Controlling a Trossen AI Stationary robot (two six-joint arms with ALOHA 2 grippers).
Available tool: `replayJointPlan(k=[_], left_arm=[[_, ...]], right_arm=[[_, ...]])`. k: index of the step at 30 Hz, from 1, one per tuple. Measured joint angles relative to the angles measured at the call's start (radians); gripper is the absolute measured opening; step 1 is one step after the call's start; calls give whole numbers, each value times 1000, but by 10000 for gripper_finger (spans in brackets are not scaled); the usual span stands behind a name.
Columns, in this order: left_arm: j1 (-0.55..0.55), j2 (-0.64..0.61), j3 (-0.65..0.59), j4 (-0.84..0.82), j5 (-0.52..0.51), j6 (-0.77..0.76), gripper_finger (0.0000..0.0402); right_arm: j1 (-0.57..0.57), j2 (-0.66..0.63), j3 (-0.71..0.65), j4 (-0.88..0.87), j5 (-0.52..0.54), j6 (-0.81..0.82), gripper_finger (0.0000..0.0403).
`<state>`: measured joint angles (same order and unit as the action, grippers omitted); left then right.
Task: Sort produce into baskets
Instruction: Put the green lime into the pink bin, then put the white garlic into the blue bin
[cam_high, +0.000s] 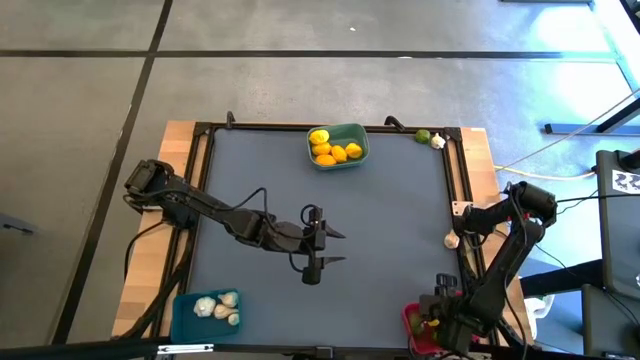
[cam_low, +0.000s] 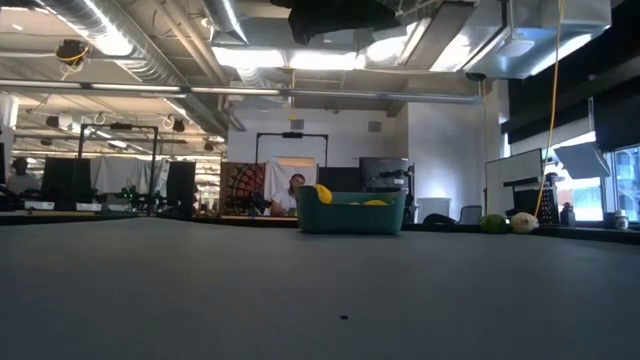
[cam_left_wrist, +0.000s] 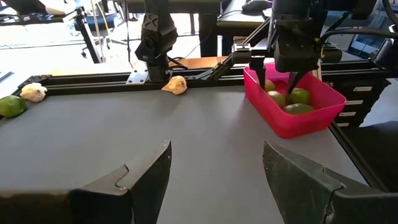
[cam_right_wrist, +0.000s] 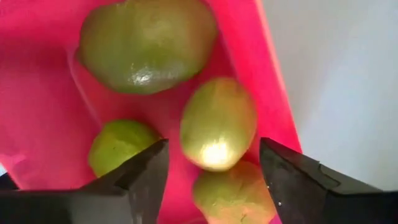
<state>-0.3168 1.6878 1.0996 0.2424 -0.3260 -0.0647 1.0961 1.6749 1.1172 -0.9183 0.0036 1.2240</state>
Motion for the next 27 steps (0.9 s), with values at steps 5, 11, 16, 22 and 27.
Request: replayJointPlan(k=[5, 11, 16, 22, 27], left_arm=[[0, 0, 0, 0, 0, -4, 249], [1, 0, 0, 0, 0, -7, 249], [1, 0, 0, 0, 0, -7, 249], [1, 0, 0, -1, 0, -7, 249], [1, 0, 0, -11, 0, -10, 249]], right_arm=[[-26, -5, 35, -34, -44, -17, 255], [-47, -11, 154, -214, 14, -86, 246], [-65, -11, 241, -403, 139, -120, 235], [-112, -14, 262, -529, 214, -138, 223], [-155, -16, 236, -603, 214, -178, 214]])
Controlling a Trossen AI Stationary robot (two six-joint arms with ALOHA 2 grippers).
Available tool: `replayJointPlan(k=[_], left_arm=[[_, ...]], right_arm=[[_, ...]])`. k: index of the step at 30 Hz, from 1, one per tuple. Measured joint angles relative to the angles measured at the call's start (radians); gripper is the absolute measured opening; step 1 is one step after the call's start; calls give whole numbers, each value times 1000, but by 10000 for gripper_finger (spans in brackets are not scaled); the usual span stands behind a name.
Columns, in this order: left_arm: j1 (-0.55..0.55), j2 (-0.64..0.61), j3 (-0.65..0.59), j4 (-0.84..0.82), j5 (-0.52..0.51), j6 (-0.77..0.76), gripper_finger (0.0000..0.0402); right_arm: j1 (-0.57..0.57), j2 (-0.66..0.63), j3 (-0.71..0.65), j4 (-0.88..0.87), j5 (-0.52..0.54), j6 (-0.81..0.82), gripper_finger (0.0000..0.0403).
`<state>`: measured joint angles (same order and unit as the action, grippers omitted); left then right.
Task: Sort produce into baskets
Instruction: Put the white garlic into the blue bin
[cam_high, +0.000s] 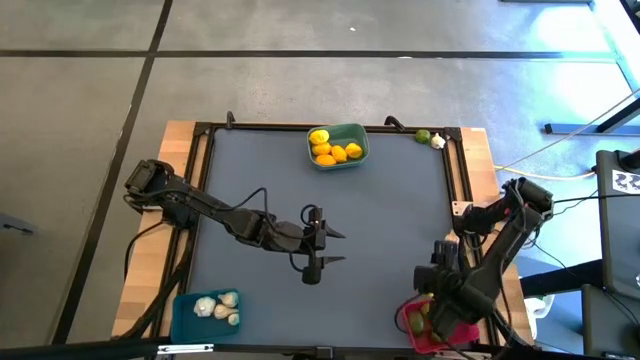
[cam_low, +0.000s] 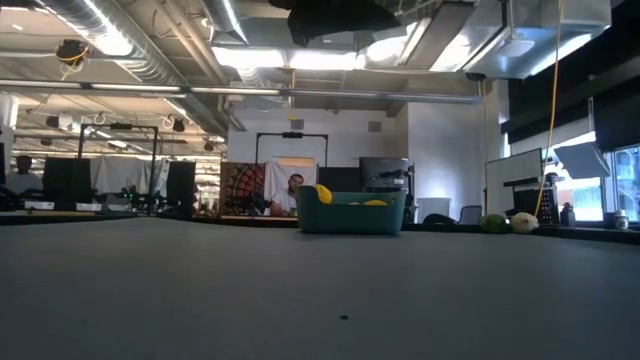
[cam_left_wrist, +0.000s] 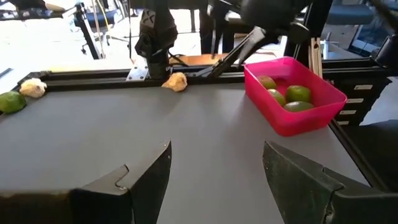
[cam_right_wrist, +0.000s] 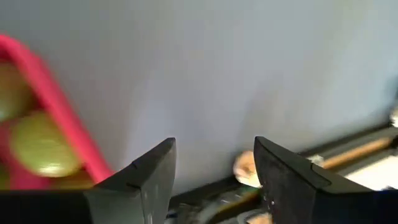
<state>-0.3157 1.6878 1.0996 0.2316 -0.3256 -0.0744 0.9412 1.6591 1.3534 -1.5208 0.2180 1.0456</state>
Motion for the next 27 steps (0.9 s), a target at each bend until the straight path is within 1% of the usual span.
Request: replayJointPlan(k=[4, 7, 15, 20, 23, 27], left_arm=[[0, 0, 0, -32, 0, -26, 249], [0, 0, 0, -51, 0, -33, 249], [0, 0, 0, -58, 0, -34, 249], [0, 0, 0, -65, 0, -35, 249], [0, 0, 0, -65, 0, -35, 249], [4, 0, 0, -64, 0, -35, 249]], right_arm=[[-28, -5, -30, -19, -1, -56, 214], [-49, -34, -71, -5, -3, -85, 214], [-132, -218, -249, 82, -31, -84, 214], [-196, -310, -366, 88, -90, -46, 214], [-225, -321, -408, 89, -102, -31, 214], [-238, -321, -426, 95, -98, -31, 214]])
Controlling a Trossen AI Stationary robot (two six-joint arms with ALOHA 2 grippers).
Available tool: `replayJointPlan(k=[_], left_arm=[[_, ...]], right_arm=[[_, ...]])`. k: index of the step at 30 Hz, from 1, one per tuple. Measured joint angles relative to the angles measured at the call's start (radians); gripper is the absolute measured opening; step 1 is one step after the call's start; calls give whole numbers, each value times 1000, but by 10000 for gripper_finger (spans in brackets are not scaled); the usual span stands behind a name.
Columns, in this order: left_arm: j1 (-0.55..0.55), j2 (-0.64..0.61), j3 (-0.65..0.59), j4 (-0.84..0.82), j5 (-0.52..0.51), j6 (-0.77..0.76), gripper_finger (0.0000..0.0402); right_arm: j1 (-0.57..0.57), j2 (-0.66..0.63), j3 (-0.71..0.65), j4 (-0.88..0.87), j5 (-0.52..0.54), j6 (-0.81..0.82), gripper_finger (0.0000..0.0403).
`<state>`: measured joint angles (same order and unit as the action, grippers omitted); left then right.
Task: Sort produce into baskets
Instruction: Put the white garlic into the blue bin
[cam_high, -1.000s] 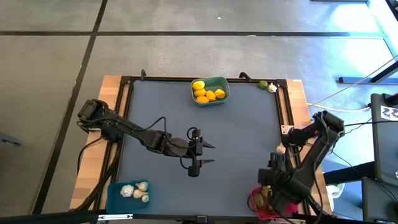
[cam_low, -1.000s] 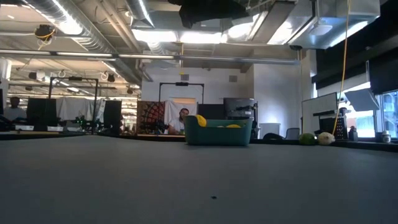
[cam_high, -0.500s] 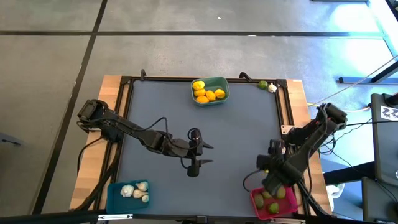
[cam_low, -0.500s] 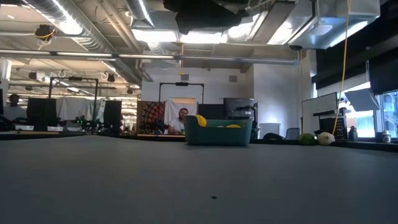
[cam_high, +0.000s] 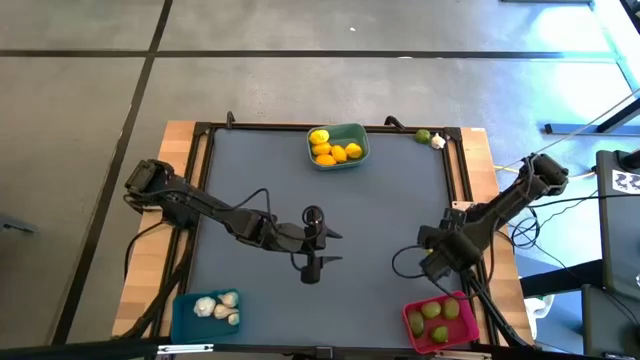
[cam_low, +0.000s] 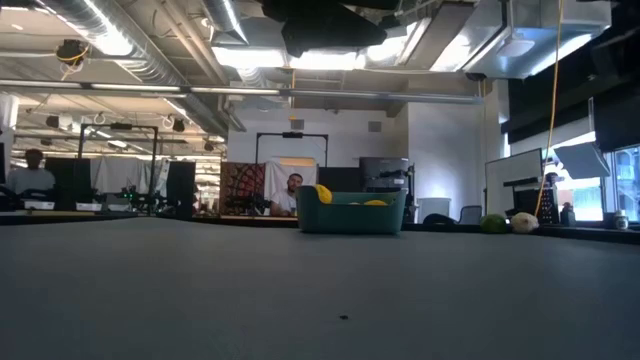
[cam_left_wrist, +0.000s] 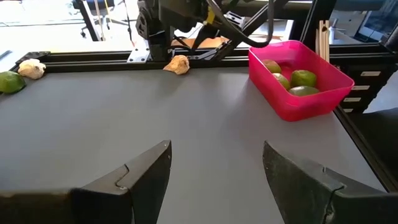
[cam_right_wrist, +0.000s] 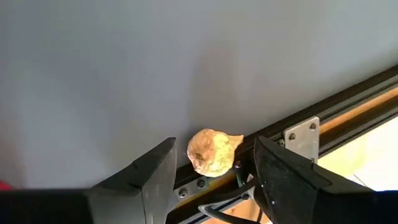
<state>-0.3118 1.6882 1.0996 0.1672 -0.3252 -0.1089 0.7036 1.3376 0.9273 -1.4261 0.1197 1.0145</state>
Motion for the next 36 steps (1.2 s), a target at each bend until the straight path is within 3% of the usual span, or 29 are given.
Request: replayJointPlan(k=[16, 27, 36], left_arm=[[7, 0, 0, 0, 0, -16, 249], [7, 0, 0, -2, 0, -17, 249], [7, 0, 0, -3, 0, -13, 249]], right_arm=[[-9, 4, -7, 41, -59, -28, 216], [-204, 8, -77, 54, -83, -166, 308], [-366, 49, -138, 124, -121, -336, 299]])
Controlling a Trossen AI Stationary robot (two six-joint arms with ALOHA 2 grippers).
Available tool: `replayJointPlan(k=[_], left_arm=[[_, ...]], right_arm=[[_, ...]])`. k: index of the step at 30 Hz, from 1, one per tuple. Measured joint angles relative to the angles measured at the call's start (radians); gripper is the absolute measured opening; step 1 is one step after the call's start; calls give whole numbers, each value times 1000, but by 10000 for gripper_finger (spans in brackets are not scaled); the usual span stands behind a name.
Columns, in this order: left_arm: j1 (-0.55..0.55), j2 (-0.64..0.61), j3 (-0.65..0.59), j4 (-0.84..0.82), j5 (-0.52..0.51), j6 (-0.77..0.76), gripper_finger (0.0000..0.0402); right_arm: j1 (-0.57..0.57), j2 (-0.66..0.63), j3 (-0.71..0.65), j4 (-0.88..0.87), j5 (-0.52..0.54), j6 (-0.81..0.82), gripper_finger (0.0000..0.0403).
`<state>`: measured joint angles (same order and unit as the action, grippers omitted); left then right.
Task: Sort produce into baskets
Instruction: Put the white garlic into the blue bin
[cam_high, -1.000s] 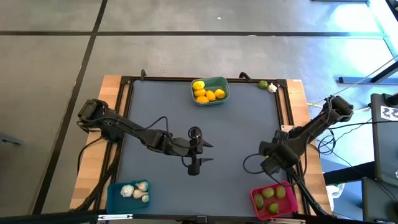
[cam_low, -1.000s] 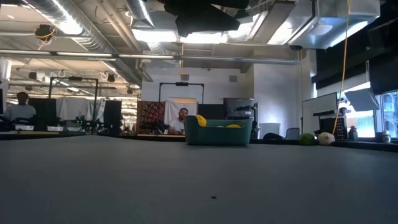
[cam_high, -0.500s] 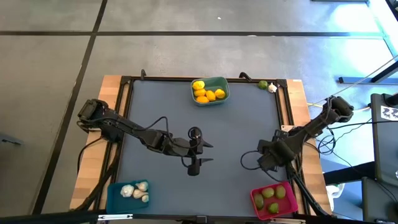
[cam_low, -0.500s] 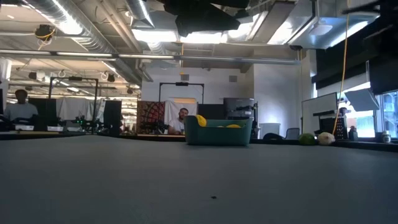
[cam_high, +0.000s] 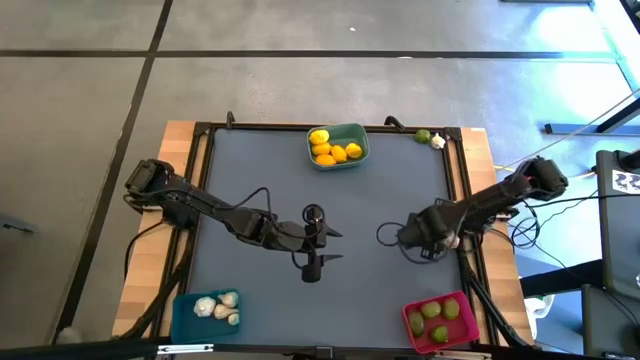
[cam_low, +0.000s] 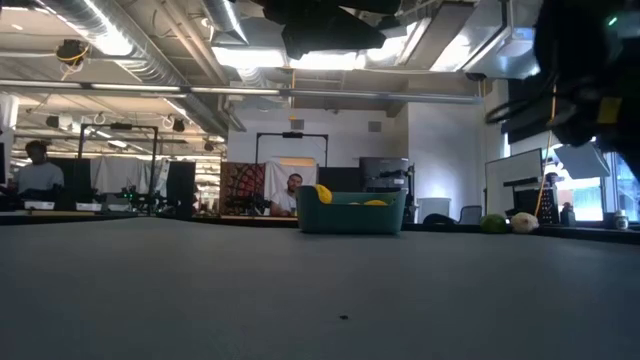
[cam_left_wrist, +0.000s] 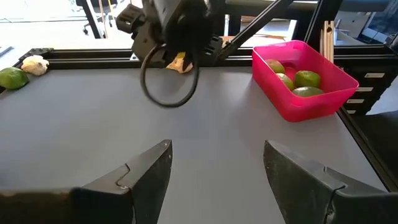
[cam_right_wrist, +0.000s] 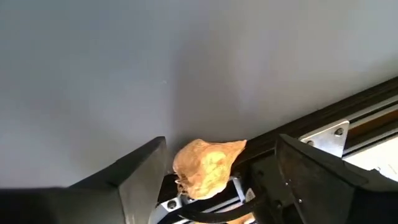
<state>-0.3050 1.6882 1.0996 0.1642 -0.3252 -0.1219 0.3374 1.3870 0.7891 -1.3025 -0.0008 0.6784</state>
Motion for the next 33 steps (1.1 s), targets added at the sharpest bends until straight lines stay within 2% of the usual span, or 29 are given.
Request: replayJointPlan(k=[9, 12, 18, 26, 33], left_arm=[[0, 0, 0, 0, 0, -1, 249], [0, 0, 0, 0, 0, -1, 249], [0, 0, 0, -4, 0, 4, 249], [2, 0, 0, -4, 0, 5, 249], [5, 0, 0, -5, 0, 1, 249]], right_arm=[[-50, 186, 0, -18, -85, -157, 289], [-49, 255, -4, -16, -123, -175, 289], [-50, 370, -5, -15, -127, -193, 289], [-50, 475, -5, -18, -132, -231, 289], [-50, 516, -5, -22, -142, -265, 283]])
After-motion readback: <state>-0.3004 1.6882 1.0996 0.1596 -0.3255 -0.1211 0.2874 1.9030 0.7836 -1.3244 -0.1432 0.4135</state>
